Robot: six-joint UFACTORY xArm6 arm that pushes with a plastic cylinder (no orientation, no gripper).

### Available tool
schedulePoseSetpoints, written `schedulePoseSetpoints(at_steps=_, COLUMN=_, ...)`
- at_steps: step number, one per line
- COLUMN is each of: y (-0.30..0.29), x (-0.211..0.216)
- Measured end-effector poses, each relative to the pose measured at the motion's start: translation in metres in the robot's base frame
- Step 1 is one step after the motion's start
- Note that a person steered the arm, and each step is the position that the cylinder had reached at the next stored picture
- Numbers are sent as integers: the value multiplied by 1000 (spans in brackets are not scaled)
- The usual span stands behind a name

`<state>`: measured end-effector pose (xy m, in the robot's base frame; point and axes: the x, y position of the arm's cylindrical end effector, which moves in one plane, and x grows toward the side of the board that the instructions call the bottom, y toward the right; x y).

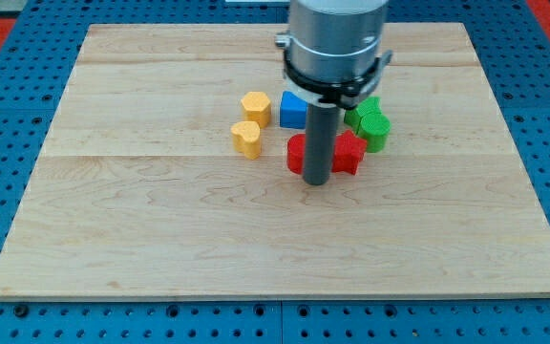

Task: Adjust the yellow blocks at center of the board

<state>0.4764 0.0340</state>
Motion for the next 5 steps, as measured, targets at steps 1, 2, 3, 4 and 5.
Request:
schedulePoseSetpoints(at_steps=1, y=-17, x=30)
schedulePoseSetpoints(at_steps=2, y=-68, x=34)
schedulePoseSetpoints(at_steps=3, y=-85, x=-24)
schedulePoseSetpoints(at_steps=4, y=-93, x=-97)
schedulePoseSetpoints(at_steps=5, y=-131, x=-124)
